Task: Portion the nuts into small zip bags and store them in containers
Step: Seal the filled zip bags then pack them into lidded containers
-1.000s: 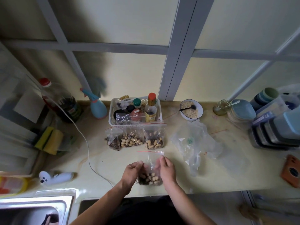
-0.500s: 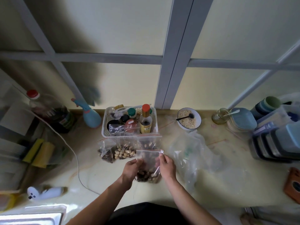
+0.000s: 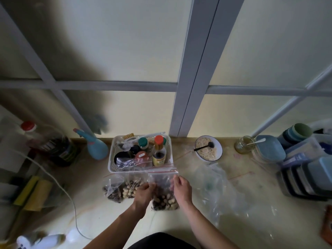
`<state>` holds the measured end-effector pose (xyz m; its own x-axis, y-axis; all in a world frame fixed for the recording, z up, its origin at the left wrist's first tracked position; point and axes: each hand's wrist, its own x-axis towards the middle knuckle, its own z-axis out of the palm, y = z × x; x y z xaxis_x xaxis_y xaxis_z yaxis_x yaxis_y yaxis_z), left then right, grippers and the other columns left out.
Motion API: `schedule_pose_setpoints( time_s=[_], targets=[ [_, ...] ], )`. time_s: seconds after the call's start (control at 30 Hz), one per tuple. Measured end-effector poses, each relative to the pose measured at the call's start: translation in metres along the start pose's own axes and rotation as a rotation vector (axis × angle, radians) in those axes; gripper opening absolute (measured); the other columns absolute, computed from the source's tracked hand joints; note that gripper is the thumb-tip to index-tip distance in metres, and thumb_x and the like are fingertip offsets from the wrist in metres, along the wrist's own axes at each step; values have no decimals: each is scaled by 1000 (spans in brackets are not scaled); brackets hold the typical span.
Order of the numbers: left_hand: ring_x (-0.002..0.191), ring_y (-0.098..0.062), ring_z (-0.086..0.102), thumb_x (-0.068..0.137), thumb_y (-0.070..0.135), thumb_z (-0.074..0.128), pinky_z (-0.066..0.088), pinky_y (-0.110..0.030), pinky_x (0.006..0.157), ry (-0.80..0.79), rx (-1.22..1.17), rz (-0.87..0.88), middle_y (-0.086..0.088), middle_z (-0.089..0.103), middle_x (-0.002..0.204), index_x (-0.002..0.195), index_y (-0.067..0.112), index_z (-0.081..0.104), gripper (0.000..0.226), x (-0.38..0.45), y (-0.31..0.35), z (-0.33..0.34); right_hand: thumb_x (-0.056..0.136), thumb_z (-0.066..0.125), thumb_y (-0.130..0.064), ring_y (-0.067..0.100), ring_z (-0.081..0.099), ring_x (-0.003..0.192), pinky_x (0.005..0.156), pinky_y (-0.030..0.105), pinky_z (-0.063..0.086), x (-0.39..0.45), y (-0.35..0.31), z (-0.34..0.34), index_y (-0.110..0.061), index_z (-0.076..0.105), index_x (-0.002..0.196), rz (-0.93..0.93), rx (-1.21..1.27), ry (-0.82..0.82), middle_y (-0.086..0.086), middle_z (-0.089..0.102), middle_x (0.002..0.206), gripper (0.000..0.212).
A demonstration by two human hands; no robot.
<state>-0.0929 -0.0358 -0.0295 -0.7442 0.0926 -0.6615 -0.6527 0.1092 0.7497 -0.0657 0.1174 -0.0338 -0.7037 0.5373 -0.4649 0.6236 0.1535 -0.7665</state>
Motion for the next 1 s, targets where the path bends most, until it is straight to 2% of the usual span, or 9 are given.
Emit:
schedule_pose_setpoints(
  time_s=[0.13,0.23,0.33,0.4,0.43,0.53,0.7,0.87,1.0],
  targets=[
    [80,-27,65,96,20,60,55,-46,81,44,-9,7,-9,74,79,89,2,70,22,4,-3,-8,101,55,-26,21,64,73,61,28,49,2,-6,2,-15,63,84,-22,-70,101,2,69,81,22],
    [79,-30,66,98,26,53,57,-44,75,287,63,54,-11,72,82,90,7,68,25,3,2,-15,97,61,-16,22,64,84,59,22,46,-1,-22,7,-14,57,98,-96,-99,147,3,65,94,5],
    [66,-30,56,96,15,42,45,-37,62,678,189,166,-12,60,72,78,5,59,26,-5,14,-29,86,66,-5,23,57,109,85,32,55,-9,-28,21,-12,53,122,-315,-329,272,7,56,122,39],
    [61,-34,54,85,12,46,46,-43,56,791,206,274,-12,54,68,71,2,51,18,-8,17,-41,76,68,-2,26,48,125,102,41,46,-24,-36,32,-12,52,131,-462,-473,328,9,49,135,59],
    [66,-36,54,80,10,52,46,-44,59,832,226,297,-13,53,74,76,1,50,9,-8,14,-48,72,68,-1,27,44,130,107,42,42,-32,-41,37,-12,52,133,-521,-493,330,10,46,139,63],
    [82,-38,49,66,-4,71,40,-45,70,949,293,224,-22,51,93,98,0,46,41,-1,1,-71,75,65,2,26,43,135,112,39,40,-51,-43,53,-13,56,125,-684,-438,270,10,46,142,54],
    [95,-34,60,74,19,82,52,-42,82,619,295,215,-12,63,103,117,5,53,54,-1,-14,-117,79,60,7,16,57,107,96,4,34,-69,-19,69,-16,57,101,-798,-346,74,-2,54,112,32],
    [79,-18,70,84,16,75,51,-28,64,450,302,299,3,72,81,91,19,66,12,-9,-12,-152,80,50,0,15,60,94,82,16,40,-80,15,86,-19,58,97,-767,-397,-86,-5,60,100,27],
    [79,-24,69,81,8,74,51,-31,64,398,221,287,-2,71,79,88,18,62,17,-22,-14,-147,85,51,-5,19,64,100,87,16,42,-89,29,98,-13,65,107,-626,-412,-185,-1,64,108,27]
  ],
)
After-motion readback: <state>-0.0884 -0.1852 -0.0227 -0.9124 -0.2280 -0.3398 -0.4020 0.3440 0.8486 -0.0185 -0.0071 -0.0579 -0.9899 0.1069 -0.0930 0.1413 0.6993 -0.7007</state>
